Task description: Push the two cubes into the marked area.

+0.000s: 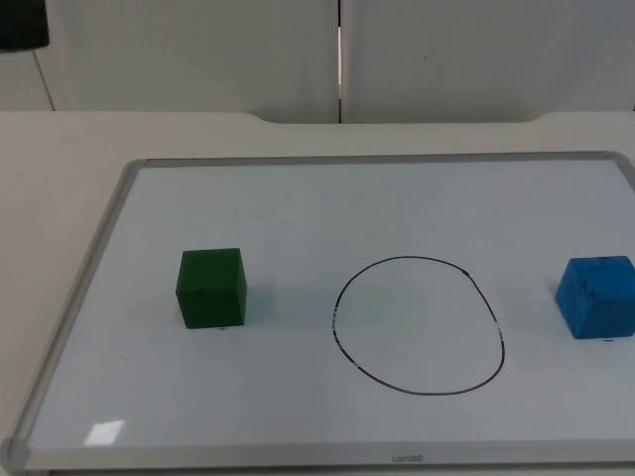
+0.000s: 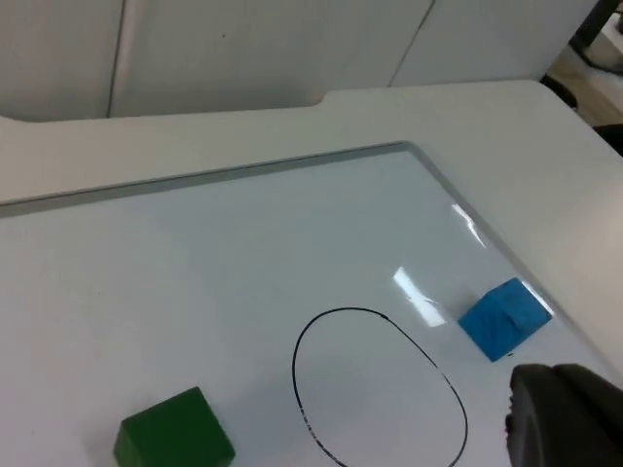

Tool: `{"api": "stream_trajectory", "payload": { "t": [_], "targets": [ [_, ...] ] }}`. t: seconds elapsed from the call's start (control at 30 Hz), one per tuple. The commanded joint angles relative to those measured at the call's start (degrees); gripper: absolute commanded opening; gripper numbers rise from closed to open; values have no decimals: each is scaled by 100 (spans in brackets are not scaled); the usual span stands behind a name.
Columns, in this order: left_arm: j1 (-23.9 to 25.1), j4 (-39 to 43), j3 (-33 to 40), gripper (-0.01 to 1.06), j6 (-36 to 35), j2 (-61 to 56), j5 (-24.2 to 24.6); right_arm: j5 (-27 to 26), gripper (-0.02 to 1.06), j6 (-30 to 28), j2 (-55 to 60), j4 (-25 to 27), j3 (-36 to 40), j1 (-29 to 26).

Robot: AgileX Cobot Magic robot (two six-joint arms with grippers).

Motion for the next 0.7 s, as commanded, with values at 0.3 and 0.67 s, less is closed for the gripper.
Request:
{"api": "stream_trajectory", "payload": {
  "t": [0.3,0.67],
  "targets": [
    [-442,-752,-31,0,703,1502,-809,4,105,10,-21,0,55,-20],
    [-1460,-873,-31,0,768,2697,-3253,4,105,10,-21,0,55,-20]
  ]
}}
